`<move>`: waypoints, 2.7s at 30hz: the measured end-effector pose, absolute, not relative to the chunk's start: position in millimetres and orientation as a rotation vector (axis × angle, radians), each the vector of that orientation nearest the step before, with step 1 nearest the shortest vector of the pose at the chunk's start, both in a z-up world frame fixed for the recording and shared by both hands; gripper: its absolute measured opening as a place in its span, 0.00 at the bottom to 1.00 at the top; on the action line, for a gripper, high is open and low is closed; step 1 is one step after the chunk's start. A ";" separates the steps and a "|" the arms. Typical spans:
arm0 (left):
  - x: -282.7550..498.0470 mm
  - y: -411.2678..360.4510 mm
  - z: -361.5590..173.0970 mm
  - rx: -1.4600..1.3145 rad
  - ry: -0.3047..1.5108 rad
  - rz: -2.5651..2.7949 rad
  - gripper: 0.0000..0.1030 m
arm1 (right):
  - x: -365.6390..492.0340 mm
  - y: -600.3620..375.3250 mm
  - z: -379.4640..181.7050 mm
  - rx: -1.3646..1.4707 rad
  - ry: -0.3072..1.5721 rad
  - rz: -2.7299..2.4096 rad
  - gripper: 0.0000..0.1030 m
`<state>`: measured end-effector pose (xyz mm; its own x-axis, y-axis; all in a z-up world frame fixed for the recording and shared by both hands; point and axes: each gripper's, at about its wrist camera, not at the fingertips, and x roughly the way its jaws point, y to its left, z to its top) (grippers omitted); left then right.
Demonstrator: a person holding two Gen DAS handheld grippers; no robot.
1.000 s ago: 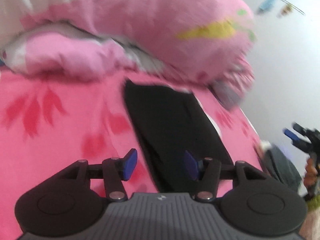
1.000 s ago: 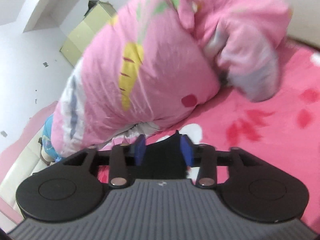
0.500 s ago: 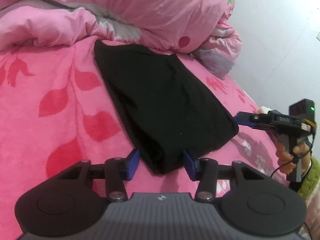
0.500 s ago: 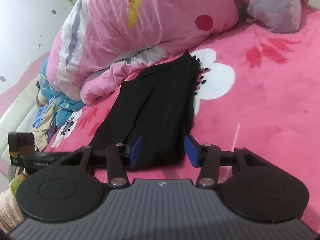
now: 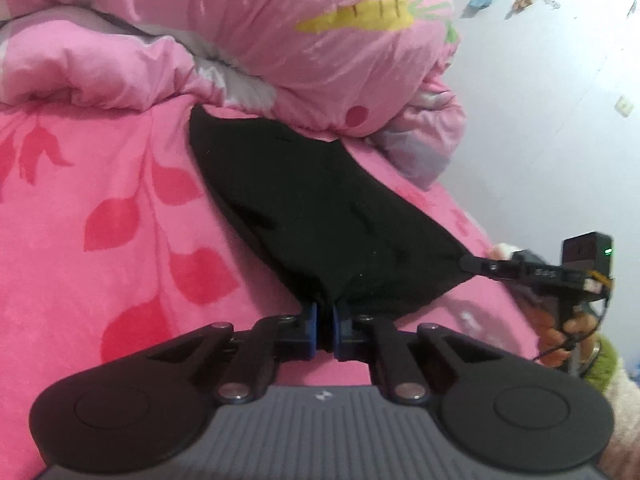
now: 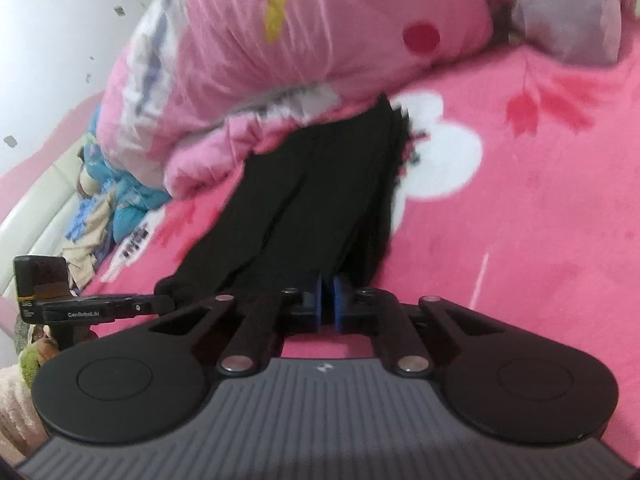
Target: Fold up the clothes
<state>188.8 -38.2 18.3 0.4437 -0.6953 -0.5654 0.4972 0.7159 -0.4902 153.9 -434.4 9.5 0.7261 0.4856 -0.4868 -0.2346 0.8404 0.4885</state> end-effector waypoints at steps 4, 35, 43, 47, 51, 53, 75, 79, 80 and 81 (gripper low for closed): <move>185.9 -43.4 15.4 -0.185 0.859 -0.772 0.06 | 148.6 -433.5 21.5 0.354 0.630 0.414 0.03; 179.5 -63.8 6.9 -0.190 0.905 -0.679 0.09 | 175.5 -436.9 -19.5 0.633 0.865 0.349 0.13; 107.3 -18.6 42.9 -0.136 0.935 -0.724 0.08 | 116.6 -421.6 6.3 0.595 0.850 0.387 0.10; 37.7 15.8 51.7 -0.118 0.973 -0.718 0.01 | 51.8 -402.5 11.9 0.607 0.864 0.422 0.10; -24.6 50.1 39.5 -0.134 1.058 -0.677 0.01 | -29.2 -378.8 0.9 0.646 0.890 0.429 0.10; -37.5 61.5 28.0 -0.153 1.084 -0.651 0.01 | -56.4 -372.2 -10.6 0.693 0.912 0.433 0.01; 160.5 -81.3 33.4 0.081 0.815 -0.548 0.53 | 43.5 -355.4 38.2 0.093 0.597 0.176 0.44; 170.9 -80.0 9.7 0.089 0.829 -0.532 0.53 | 71.1 -325.3 26.3 -0.026 0.635 0.313 0.35; 169.8 -77.2 6.0 0.082 0.820 -0.536 0.54 | 70.9 -316.4 22.5 -0.064 0.644 0.380 0.30; 168.8 -74.4 2.5 0.074 0.812 -0.540 0.54 | 70.9 -310.2 19.0 -0.089 0.655 0.438 0.27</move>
<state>168.8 -74.4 2.5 0.5613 -0.4301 -0.7071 0.4855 0.8630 -0.1396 70.9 -310.2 19.0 0.7055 0.3658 -0.6070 -0.4211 0.9053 0.0561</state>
